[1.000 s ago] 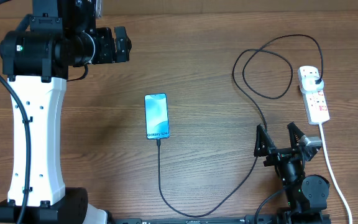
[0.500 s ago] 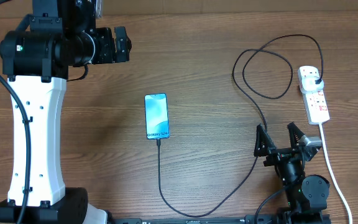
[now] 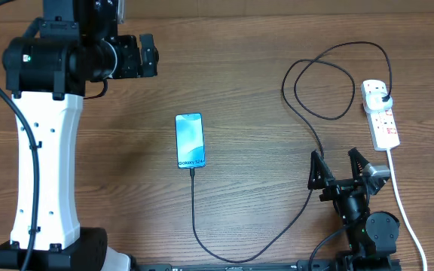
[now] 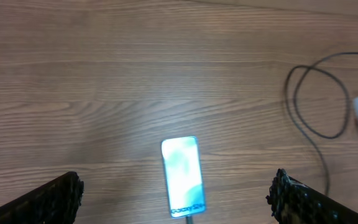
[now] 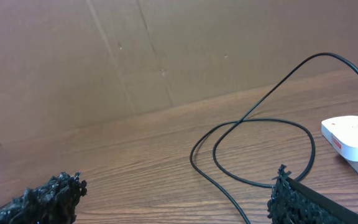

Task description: Plug charger to phone and switch on socket

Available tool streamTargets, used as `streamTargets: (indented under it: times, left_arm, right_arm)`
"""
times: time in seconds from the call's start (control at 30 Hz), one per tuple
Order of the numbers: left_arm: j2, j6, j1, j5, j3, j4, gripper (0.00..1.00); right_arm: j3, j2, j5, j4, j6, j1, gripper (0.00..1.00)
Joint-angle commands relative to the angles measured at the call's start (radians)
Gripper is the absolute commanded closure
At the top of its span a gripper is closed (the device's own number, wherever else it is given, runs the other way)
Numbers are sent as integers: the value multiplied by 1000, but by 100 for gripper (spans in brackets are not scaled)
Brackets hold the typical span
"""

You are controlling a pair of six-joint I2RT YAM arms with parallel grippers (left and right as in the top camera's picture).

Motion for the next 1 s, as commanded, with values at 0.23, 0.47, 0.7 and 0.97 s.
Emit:
streamTargets:
  times: [0.23,0.47,0.7,0.97]
  left_arm:
    - [-256,111,-65,-60,-292,200,0]
    - [-472,110,-65,-54,-625,393,0]
    - [-727,110,-65,-37,-1031,681,0]
    - [-1040,111,-62,-39,-1485,1072,1]
  right_arm:
    - [-11,-13,7,2,4,3,0]
    - [-11,-13,7,2,4,3,0]
    - [-11,-13,7,2,4,3,0]
    - [-11,-13,6,2,4,3,0]
